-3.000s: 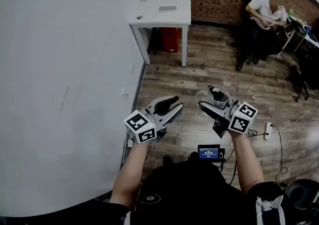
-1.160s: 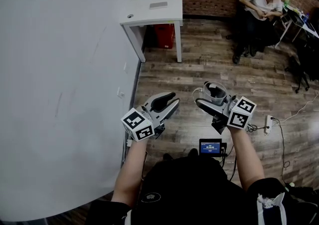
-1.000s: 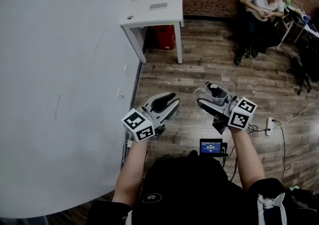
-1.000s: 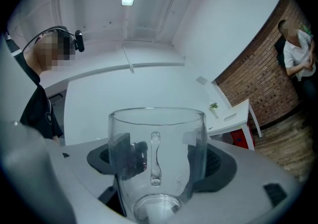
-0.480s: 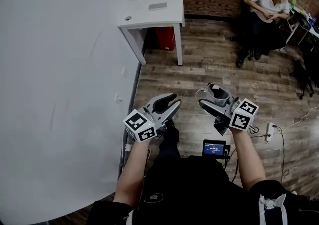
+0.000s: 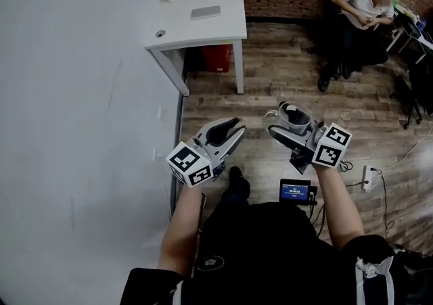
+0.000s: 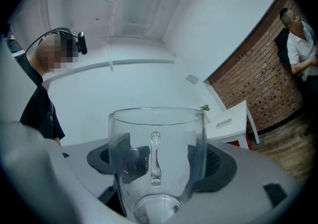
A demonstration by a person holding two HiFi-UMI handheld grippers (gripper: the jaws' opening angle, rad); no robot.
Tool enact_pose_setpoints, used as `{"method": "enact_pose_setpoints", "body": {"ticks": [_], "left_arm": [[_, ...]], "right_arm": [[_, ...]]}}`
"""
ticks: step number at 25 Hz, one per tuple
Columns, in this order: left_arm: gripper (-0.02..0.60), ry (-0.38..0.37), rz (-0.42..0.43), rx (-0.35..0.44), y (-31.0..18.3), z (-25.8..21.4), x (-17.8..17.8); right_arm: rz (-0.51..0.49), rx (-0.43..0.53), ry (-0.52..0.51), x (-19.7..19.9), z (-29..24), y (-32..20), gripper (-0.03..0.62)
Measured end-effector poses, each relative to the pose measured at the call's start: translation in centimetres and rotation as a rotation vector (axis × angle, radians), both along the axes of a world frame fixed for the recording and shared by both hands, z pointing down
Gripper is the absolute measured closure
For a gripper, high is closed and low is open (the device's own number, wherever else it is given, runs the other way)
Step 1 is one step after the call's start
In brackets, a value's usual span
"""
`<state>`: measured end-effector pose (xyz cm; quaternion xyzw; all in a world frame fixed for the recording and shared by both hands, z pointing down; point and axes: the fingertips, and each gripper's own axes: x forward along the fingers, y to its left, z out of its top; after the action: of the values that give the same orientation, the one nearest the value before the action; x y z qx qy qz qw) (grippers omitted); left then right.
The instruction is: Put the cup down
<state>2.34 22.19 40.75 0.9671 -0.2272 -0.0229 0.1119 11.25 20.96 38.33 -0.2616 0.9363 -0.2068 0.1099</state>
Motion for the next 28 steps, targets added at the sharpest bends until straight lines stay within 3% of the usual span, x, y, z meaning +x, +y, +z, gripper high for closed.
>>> {"method": "enact_pose_setpoints", "body": {"ticks": [4, 13, 28], "left_arm": [[0.468, -0.057, 0.018, 0.020, -5.8, -0.5, -2.7], [0.468, -0.030, -0.006, -0.012, -13.9, 0.4, -6.9], [0.468, -0.020, -0.063, -0.039, -29.3, 4.0, -6.8]], "right_arm": [[0.017, -0.008, -0.013, -2.9, -1.2, -6.2, 0.178], [0.010, -0.038, 0.005, -6.8, -0.9, -14.6, 0.178], [-0.048, -0.049, 0.000, -7.2, 3.6, -30.7, 0.178]]}}
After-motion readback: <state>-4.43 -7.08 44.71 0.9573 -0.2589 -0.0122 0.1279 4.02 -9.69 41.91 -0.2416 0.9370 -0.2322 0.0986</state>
